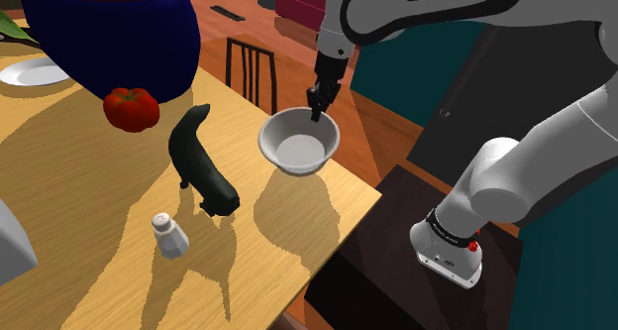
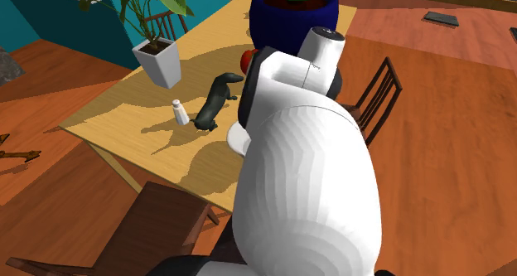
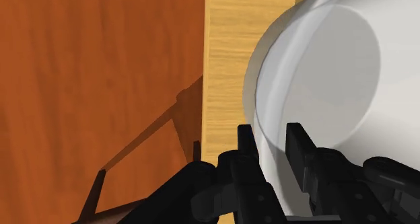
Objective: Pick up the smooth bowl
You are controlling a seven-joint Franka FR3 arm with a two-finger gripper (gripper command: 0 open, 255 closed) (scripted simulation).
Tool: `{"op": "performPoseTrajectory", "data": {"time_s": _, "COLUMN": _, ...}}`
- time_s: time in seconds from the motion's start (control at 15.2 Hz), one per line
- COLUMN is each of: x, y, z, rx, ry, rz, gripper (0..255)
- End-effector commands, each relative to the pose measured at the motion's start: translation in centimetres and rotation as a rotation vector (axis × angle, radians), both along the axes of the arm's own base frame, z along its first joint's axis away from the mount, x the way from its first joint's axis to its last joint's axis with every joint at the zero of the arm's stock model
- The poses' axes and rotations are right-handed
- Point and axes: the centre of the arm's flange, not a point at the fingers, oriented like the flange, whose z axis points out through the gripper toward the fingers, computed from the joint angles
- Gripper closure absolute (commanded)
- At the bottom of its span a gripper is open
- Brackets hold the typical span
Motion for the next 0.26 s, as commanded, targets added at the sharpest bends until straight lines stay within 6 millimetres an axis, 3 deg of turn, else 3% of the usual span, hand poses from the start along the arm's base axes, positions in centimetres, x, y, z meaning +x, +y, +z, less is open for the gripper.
{"op": "performPoseTrajectory", "data": {"time_s": 0.0, "x": 0.03, "y": 0.0, "z": 1.08, "rx": 0.0, "ry": 0.0, "rz": 0.0, "gripper": 255}}
{"op": "performPoseTrajectory", "data": {"time_s": 0.2, "x": 0.03, "y": 0.0, "z": 1.69, "rx": 0.0, "ry": 0.0, "rz": 0.0, "gripper": 255}}
